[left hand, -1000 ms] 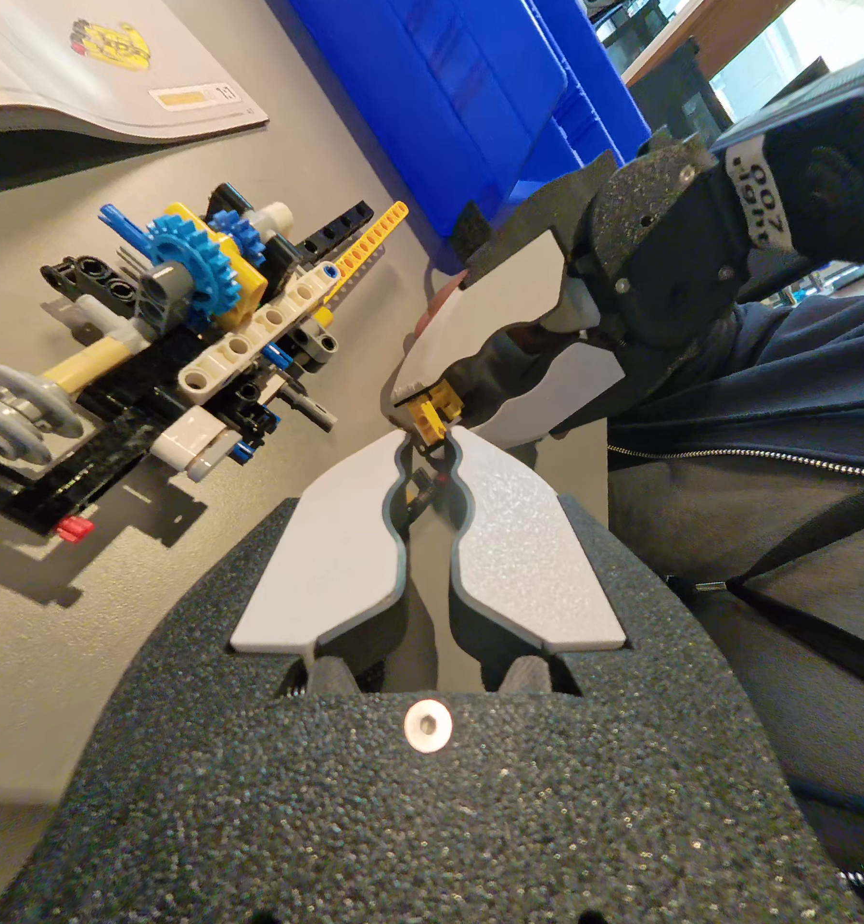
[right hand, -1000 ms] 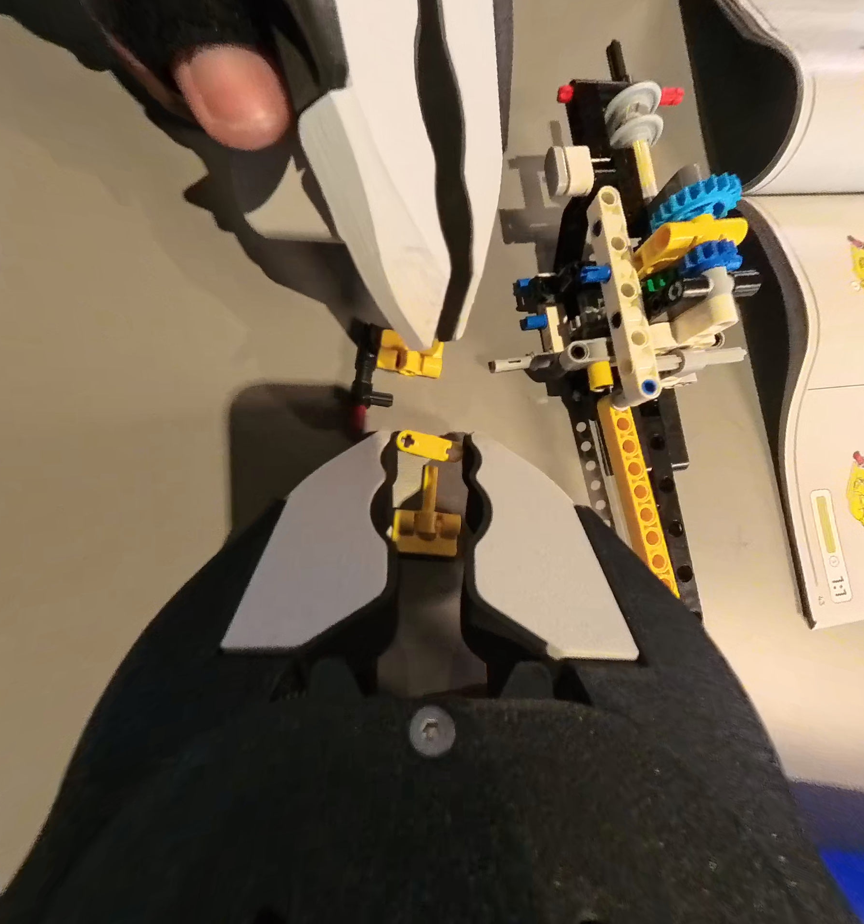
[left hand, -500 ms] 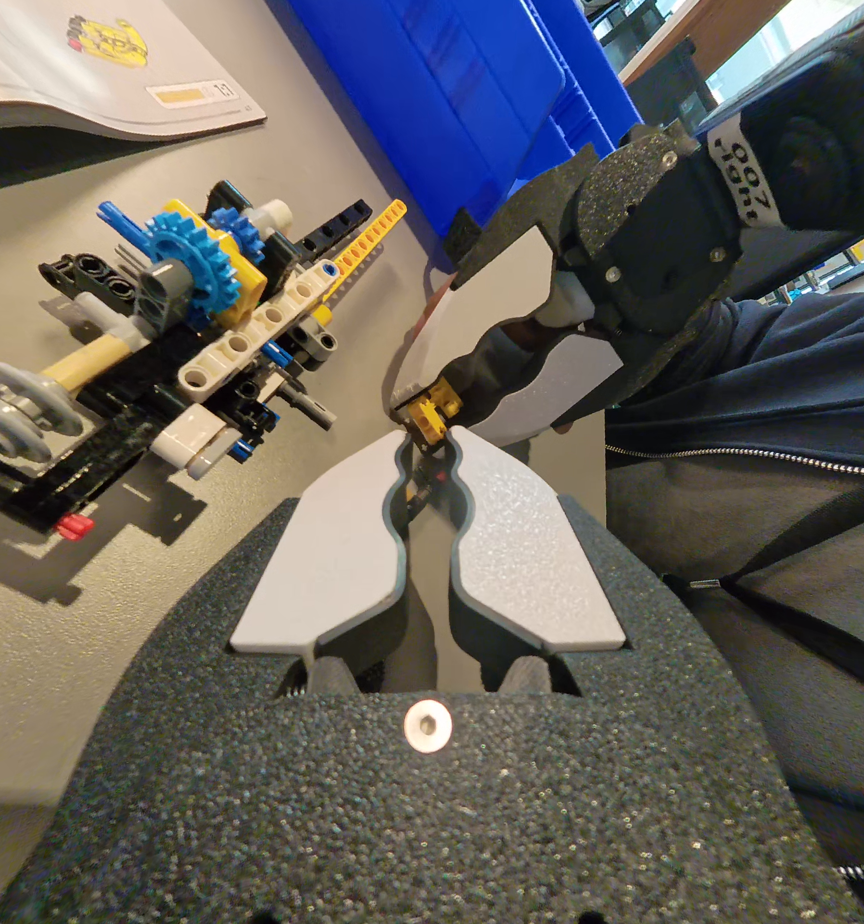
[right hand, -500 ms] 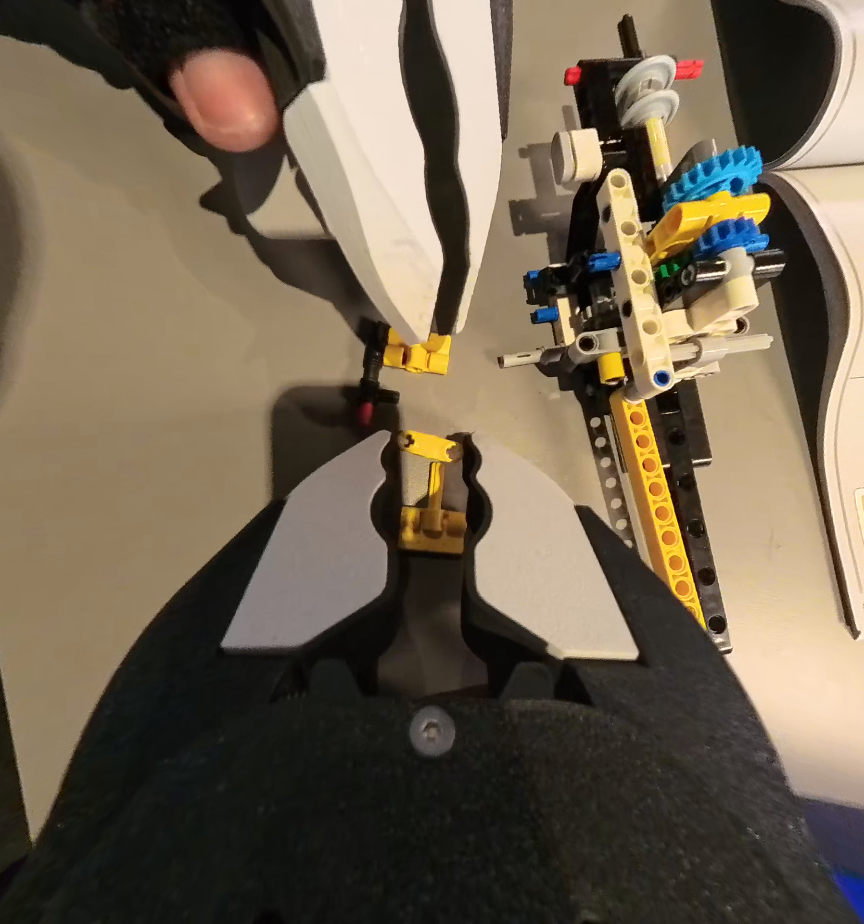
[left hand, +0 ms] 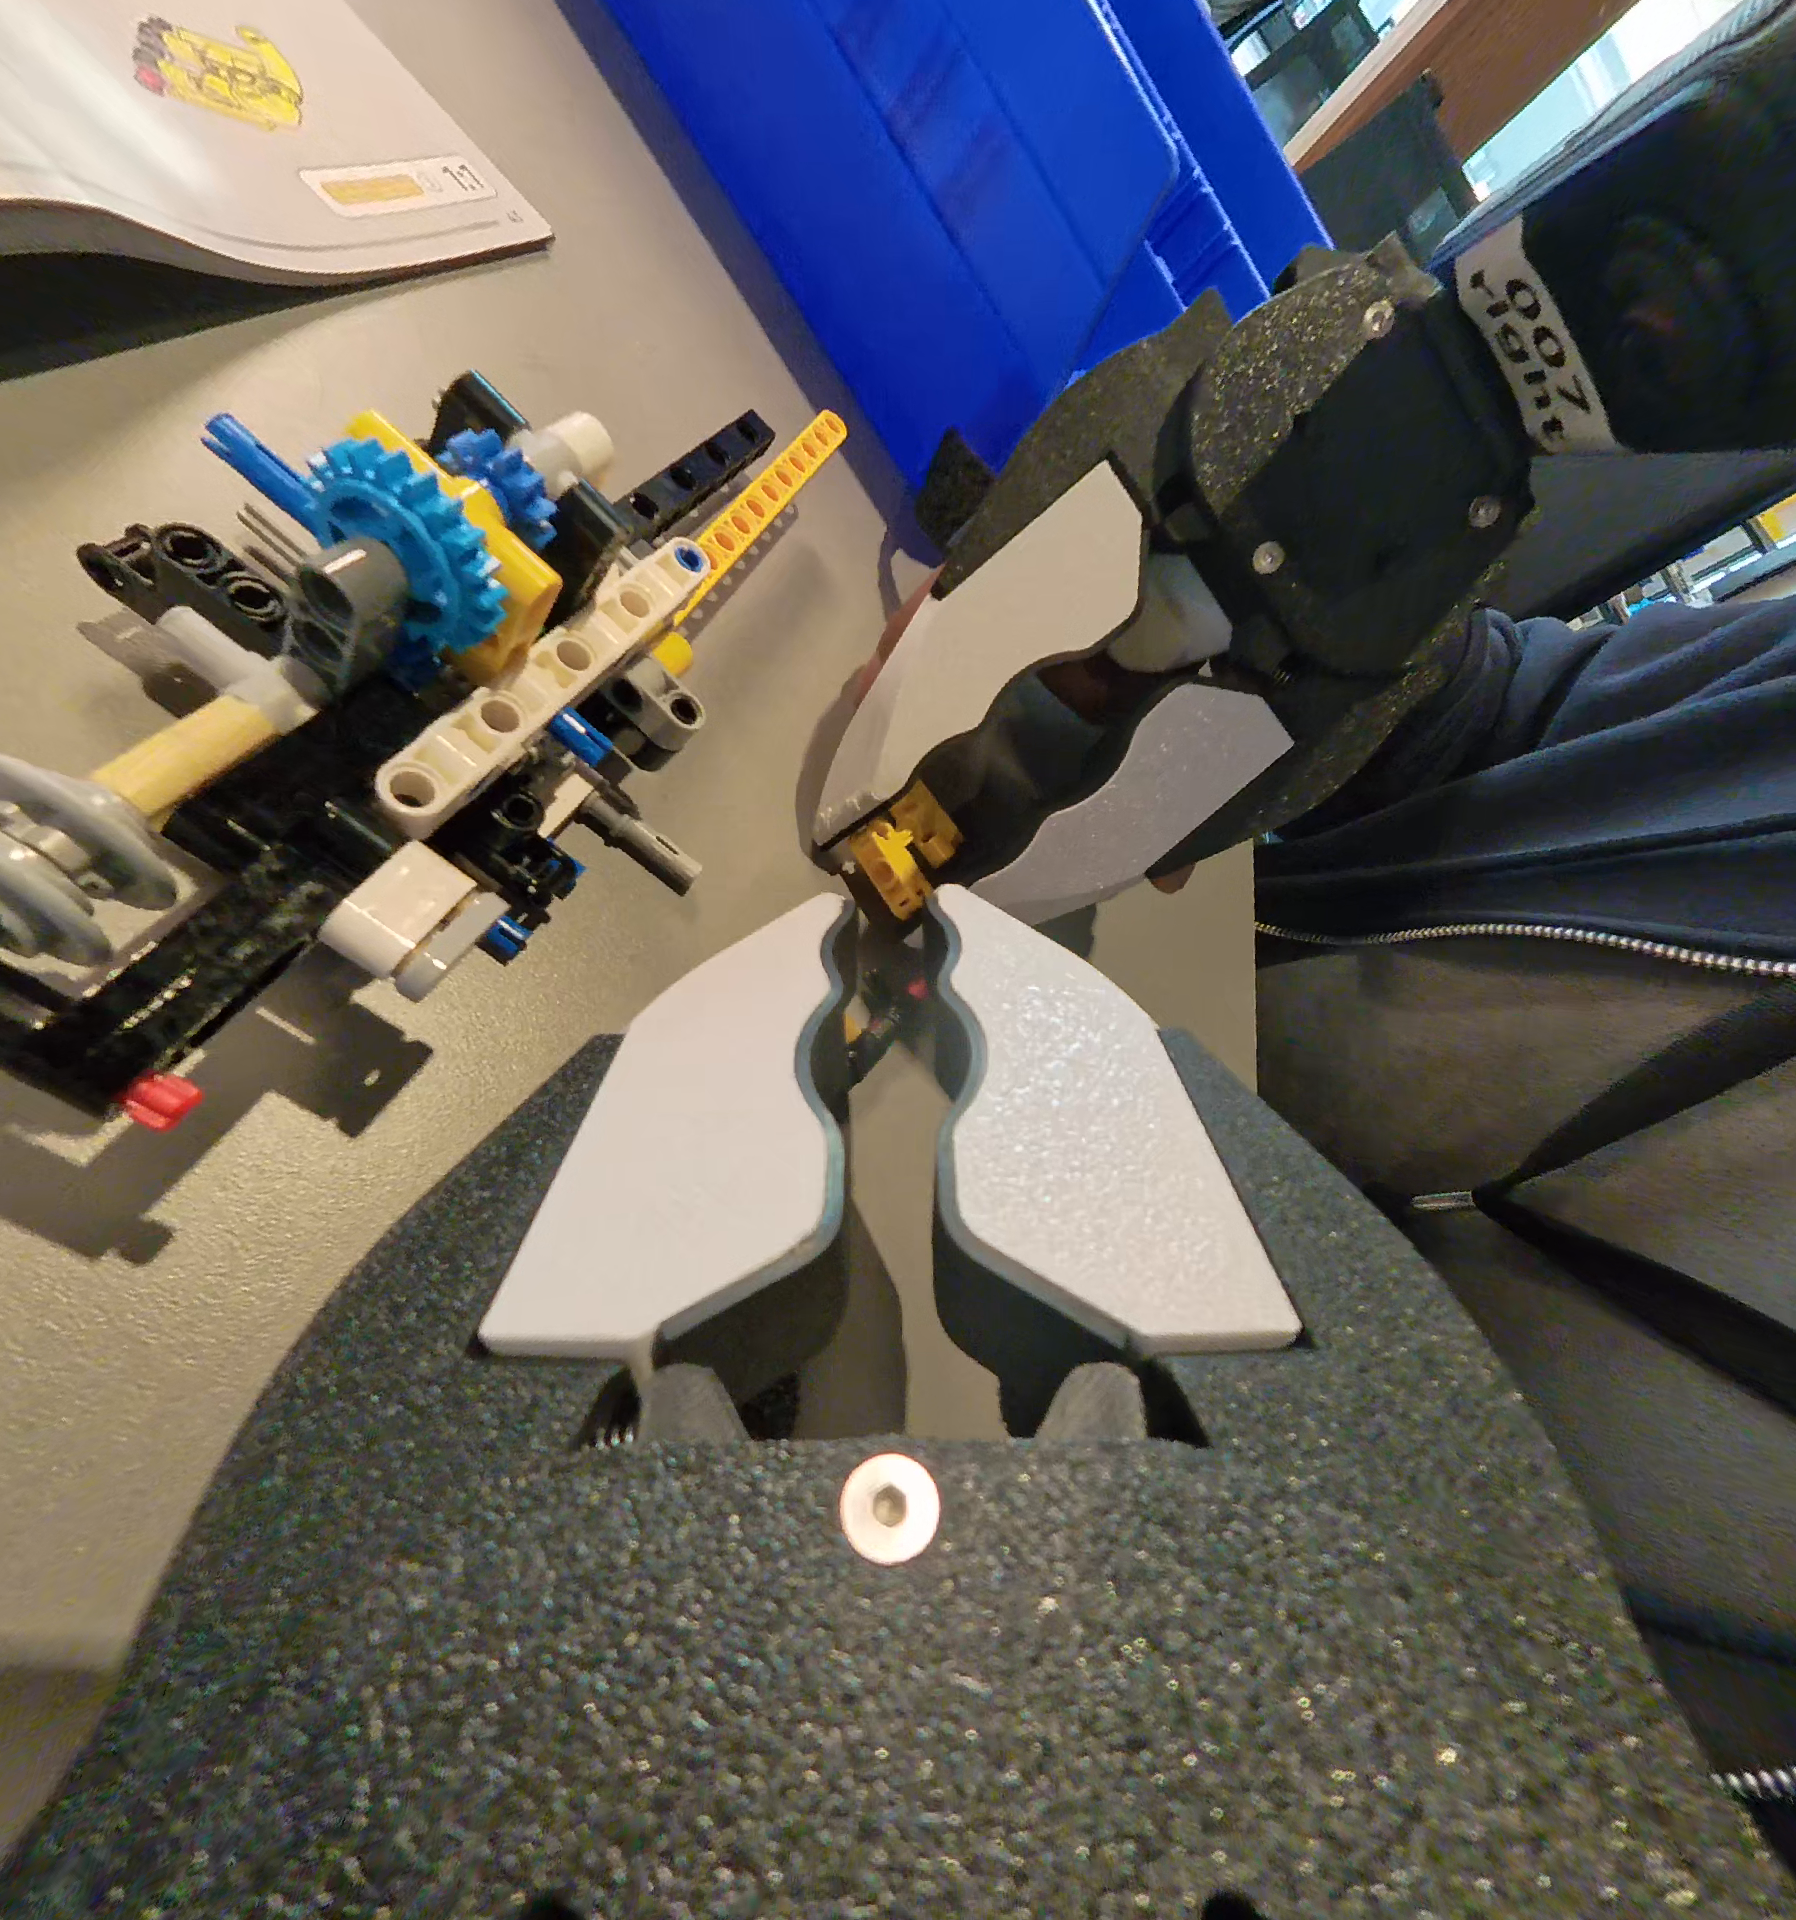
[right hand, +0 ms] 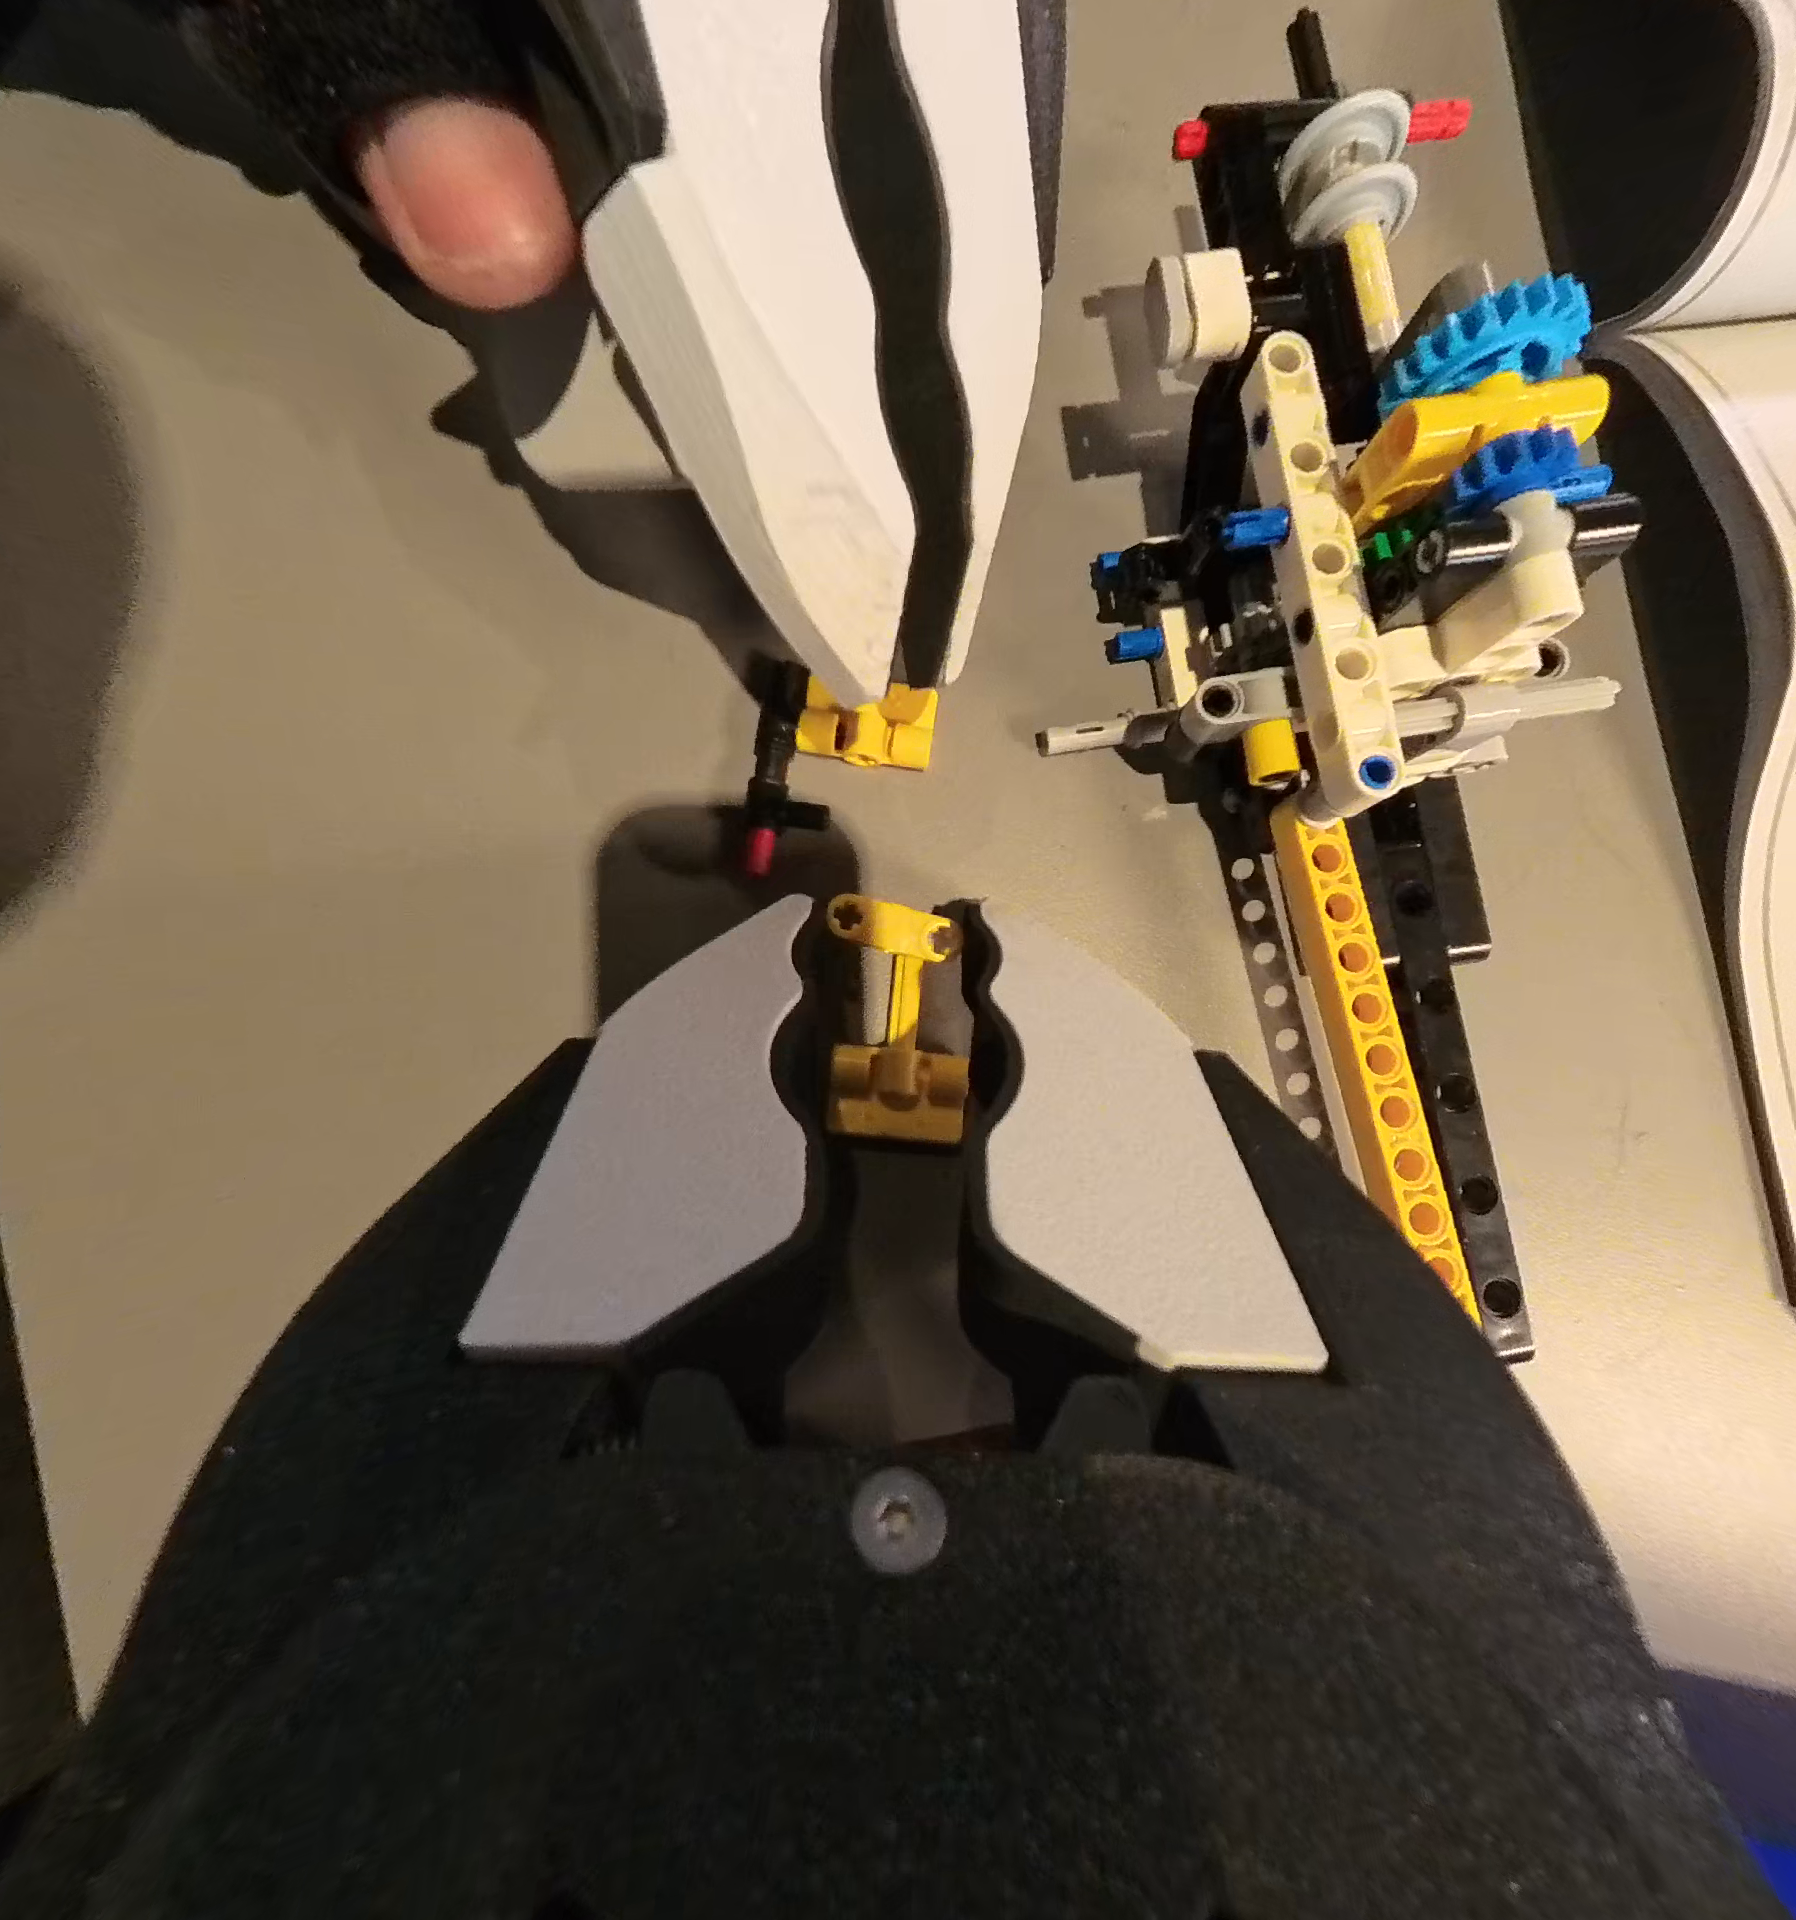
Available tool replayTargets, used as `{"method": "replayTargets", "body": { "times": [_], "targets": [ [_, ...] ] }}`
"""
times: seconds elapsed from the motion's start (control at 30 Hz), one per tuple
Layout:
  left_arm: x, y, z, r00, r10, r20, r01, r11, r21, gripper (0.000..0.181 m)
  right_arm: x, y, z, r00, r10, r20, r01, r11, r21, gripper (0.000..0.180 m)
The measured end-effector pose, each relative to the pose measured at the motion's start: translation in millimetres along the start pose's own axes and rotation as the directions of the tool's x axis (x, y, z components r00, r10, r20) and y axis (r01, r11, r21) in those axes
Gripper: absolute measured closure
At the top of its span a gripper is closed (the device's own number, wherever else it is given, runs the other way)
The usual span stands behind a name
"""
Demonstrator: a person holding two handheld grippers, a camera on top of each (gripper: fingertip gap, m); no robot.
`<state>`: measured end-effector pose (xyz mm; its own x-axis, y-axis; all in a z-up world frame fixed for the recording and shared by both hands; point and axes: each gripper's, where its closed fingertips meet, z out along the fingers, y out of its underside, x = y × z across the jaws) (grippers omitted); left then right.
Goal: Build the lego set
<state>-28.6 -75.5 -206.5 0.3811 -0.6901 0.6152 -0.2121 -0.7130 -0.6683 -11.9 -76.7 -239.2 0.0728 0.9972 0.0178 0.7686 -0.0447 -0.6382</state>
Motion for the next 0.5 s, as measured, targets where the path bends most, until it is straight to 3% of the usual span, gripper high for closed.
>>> {"method": "replayTargets", "body": {
  "times": [0.5],
  "targets": [
    [-3.6,-18.5,-9.1,0.984,0.168,0.066,-0.174,0.981,0.085,0.167,1.3,0.0,0.1,1.000,0.002,0.019,-0.003,0.999,0.035,0.155]
  ]
}}
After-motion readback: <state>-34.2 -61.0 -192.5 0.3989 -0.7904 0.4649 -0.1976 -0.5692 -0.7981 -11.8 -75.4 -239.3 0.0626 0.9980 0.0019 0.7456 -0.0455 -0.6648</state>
